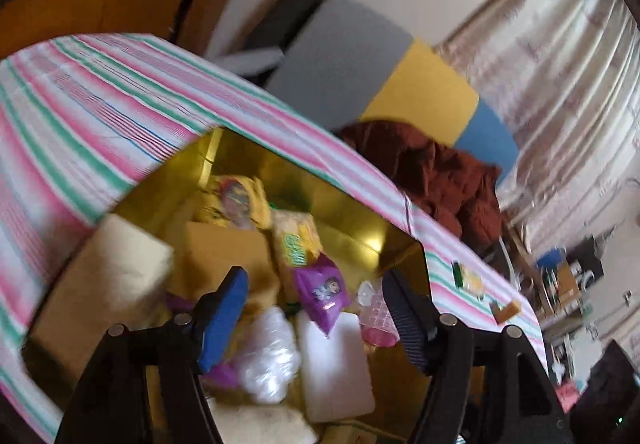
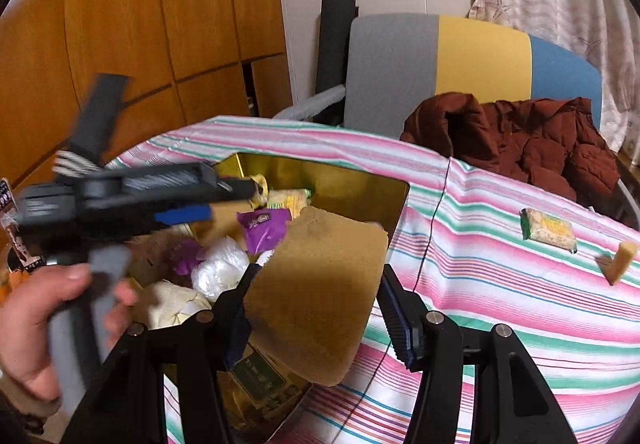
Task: Organize objects
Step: 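Carry the candy and sponge into the tray and open both grippers, then withdraw both grippers from the tray toward the last sponge and cracker pack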
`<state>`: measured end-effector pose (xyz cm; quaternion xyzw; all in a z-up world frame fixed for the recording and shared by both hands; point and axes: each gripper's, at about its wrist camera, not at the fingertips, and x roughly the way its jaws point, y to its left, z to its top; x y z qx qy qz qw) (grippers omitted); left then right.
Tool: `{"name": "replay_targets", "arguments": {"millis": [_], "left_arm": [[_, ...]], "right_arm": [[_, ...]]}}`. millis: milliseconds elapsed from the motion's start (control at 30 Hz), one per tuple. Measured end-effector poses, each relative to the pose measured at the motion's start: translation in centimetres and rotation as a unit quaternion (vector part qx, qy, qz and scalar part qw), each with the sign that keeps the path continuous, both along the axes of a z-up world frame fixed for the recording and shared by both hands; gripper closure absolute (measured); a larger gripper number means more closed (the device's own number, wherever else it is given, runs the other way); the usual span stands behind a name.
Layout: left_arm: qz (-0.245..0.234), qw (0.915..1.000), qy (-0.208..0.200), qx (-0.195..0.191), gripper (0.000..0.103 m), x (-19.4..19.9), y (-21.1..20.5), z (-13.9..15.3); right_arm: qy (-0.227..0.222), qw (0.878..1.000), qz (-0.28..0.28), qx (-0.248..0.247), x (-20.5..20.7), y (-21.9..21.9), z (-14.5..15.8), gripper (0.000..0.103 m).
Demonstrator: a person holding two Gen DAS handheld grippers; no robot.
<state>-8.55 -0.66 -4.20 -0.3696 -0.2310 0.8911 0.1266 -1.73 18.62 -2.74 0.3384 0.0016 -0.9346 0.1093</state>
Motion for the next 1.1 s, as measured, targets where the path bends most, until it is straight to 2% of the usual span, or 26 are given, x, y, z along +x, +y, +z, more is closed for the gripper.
{"name": "replay_targets", "arguments": {"millis": [133, 267, 333, 400, 467, 633, 700, 733, 833, 900, 967, 1033, 1100], "left_arm": [[0.038, 0.9992, 0.015, 0.001, 0.032, 2.5, -1.7, 0.3], [0.043, 0.9989, 0.019, 0.008, 0.032, 3.2, -2.4, 0.5], [0.042, 0.9988, 0.023, 0.007, 0.032, 3.6, -2.6, 0.6], [0.039, 0.9988, 0.029, 0.007, 0.032, 3.7, -2.5, 0.9], [0.04, 0.9987, 0.033, 0.006, 0.032, 4.0, -2.5, 1.1], [0.038, 0.9984, 0.042, 0.005, 0.032, 5.1, -2.3, 1.2], [0.04, 0.9981, 0.046, 0.006, 0.032, 5.4, -2.2, 1.2], [0.04, 0.9981, 0.046, 0.005, 0.032, 5.5, -2.2, 1.3], [0.038, 0.9981, 0.048, 0.006, 0.032, 5.6, -2.2, 1.6], [0.041, 0.9978, 0.051, 0.005, 0.032, 5.9, -2.2, 1.8], [0.042, 0.9977, 0.053, 0.005, 0.032, 6.1, -2.4, 1.9], [0.044, 0.9975, 0.056, 0.001, 0.032, 6.4, -2.5, 2.1], [0.046, 0.9972, 0.059, -0.004, 0.032, 6.5, -2.6, 2.2]], "right_arm": [[-0.016, 1.0, -0.004, 0.005, -0.8, -0.4, -1.0, 0.045], [-0.017, 1.0, -0.008, 0.013, -1.4, -0.9, -1.4, 0.041], [-0.021, 1.0, -0.01, 0.01, -1.6, -1.0, -1.4, 0.034], [-0.017, 1.0, -0.017, -0.004, -1.3, -0.7, -1.1, 0.021], [-0.008, 1.0, -0.025, -0.016, -0.8, -0.3, -0.7, 0.019], [0.013, 0.999, -0.044, -0.018, 0.6, 0.6, 0.1, 0.02], [0.021, 0.998, -0.052, 0.005, 1.0, 0.5, 0.4, 0.031], [0.023, 0.998, -0.052, 0.016, 1.0, 0.3, 0.4, 0.033], [0.036, 0.996, -0.055, 0.064, 0.7, -0.8, 0.7, 0.035], [0.036, 0.995, -0.048, 0.08, 0.2, -1.4, 0.6, 0.035], [0.019, 0.997, -0.036, 0.073, -0.6, -1.9, -0.1, 0.035], [0.0, 0.999, -0.024, 0.038, -1.3, -1.8, -0.7, 0.039], [0.008, 1.0, -0.029, 0.005, -0.9, -1.1, -0.3, 0.04]]}}
